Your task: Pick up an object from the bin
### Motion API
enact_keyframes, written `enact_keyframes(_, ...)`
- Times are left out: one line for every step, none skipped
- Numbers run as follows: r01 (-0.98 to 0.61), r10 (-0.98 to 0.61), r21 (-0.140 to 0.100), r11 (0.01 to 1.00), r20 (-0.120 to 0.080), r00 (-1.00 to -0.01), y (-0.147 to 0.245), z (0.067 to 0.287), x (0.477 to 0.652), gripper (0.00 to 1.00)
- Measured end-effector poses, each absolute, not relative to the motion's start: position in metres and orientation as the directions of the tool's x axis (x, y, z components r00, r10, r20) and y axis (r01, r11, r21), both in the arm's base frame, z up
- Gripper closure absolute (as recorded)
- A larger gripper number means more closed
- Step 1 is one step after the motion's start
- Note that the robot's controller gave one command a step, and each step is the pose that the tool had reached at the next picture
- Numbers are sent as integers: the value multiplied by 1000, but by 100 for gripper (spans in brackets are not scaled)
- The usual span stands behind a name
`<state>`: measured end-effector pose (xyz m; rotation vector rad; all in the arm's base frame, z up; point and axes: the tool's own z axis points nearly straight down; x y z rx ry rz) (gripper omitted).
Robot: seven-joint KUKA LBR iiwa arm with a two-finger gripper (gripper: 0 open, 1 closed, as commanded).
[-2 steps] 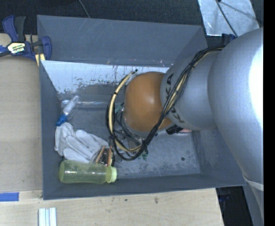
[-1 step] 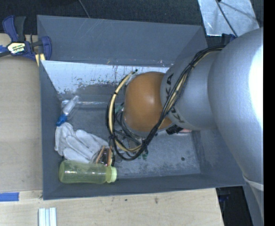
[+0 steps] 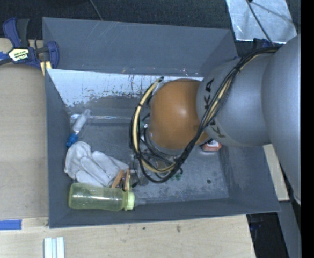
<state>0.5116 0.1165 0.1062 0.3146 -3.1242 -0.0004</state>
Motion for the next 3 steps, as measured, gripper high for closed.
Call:
enact_keyframes(-163,-163,0,987,-2,-987,124,151,539,100)
enact_keyframes(-162,-162,1,987,-2,-987,124,151,539,100)
enact_keyframes(-153,-153,0,988,-10,-988,113,327,534,100)
